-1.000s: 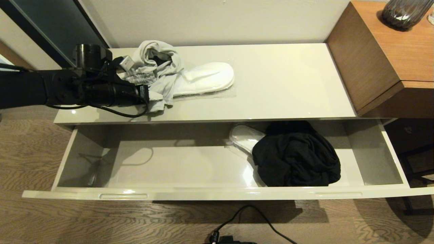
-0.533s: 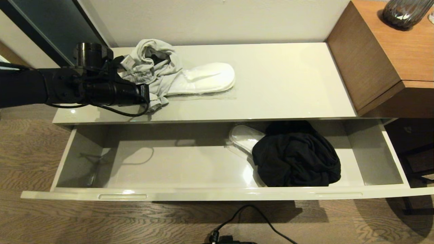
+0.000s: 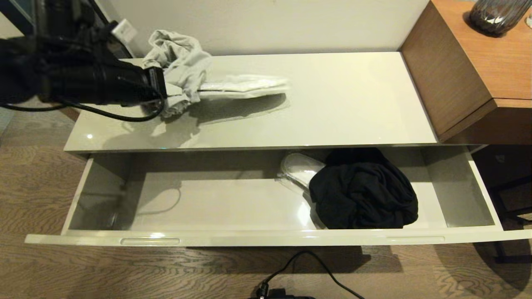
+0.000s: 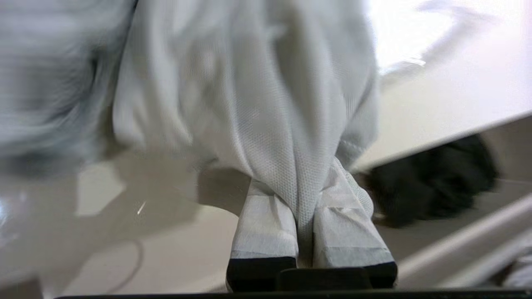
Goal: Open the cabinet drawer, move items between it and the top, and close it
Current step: Pick up the shorts on the table, then put the shorts in the drawer
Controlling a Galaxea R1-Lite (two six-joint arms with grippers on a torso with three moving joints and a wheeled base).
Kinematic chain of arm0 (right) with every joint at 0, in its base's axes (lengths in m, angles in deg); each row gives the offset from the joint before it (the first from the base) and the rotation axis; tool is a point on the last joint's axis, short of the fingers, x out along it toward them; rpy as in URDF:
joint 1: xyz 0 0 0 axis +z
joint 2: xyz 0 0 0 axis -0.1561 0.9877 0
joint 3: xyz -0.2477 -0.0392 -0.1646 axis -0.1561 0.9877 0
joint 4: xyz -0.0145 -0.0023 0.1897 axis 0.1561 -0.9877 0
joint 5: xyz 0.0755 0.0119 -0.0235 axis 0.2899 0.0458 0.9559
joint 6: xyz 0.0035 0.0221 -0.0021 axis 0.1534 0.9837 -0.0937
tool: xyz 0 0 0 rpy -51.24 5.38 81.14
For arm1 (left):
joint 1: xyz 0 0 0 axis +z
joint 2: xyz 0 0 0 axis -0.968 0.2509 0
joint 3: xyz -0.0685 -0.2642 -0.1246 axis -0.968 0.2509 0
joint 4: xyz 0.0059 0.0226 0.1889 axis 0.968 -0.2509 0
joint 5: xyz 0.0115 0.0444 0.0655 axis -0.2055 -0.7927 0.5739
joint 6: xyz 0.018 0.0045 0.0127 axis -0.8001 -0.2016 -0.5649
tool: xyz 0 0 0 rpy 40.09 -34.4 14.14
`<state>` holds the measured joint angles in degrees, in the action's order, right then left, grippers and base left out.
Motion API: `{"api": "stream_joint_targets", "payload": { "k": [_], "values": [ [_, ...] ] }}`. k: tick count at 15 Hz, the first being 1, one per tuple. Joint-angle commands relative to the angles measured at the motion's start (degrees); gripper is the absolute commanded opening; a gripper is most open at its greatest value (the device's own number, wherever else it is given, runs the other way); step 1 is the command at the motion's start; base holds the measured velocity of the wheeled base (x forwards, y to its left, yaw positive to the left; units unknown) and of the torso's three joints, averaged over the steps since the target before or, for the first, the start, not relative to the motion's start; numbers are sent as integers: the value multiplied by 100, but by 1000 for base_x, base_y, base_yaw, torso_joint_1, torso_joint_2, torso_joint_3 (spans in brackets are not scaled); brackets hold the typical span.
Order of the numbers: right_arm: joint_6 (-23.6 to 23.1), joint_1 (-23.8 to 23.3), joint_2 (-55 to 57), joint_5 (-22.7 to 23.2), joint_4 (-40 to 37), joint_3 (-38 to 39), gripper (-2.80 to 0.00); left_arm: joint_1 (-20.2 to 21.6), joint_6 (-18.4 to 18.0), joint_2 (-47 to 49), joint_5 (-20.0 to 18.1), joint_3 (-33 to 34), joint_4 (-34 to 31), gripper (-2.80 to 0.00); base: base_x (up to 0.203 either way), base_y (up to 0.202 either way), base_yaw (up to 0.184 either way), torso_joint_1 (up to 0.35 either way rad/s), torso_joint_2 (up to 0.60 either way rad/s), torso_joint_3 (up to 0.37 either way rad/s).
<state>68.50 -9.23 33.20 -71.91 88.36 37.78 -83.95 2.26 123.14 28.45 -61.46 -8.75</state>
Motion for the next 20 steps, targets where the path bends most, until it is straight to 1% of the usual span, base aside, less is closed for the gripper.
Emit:
{"api": "stream_joint_targets", "payload": {
  "k": [1,4,10,12,14,16,18,19,20],
  "values": [
    [2,-2,7,0,2,18,-280,-175,42,-1206,38,54,-418,-280,0,0,0,0,0,0],
    [2,-2,3,0,2,18,-280,-223,58,-1850,68,11,-1241,-280,0,0,0,0,0,0],
    [2,-2,7,0,2,18,-280,-349,47,-2731,31,-23,-2304,-280,0,0,0,0,0,0],
    [2,-2,7,0,2,18,-280,-384,49,-2894,54,-312,-2594,-280,0,0,0,0,0,0],
    [2,-2,6,0,2,18,-280,-378,52,-2941,63,-390,-2712,-280,0,0,0,0,0,0],
    [-2,-2,2,0,2,18,-280,-352,51,-3152,74,-774,-3300,-280,0,0,0,0,0,0],
    [-7,-2,7,0,2,18,-280,-339,42,-3426,157,-773,-3740,-280,0,0,0,0,0,0],
    [-16,-2,7,0,2,18,-280,-337,36,-3572,433,-755,-3904,-280,0,0,0,0,0,0],
    [-17,-2,7,0,2,18,-280,-328,26,-3666,617,-713,-4023,-280,0,0,0,0,0,0]
  ]
}}
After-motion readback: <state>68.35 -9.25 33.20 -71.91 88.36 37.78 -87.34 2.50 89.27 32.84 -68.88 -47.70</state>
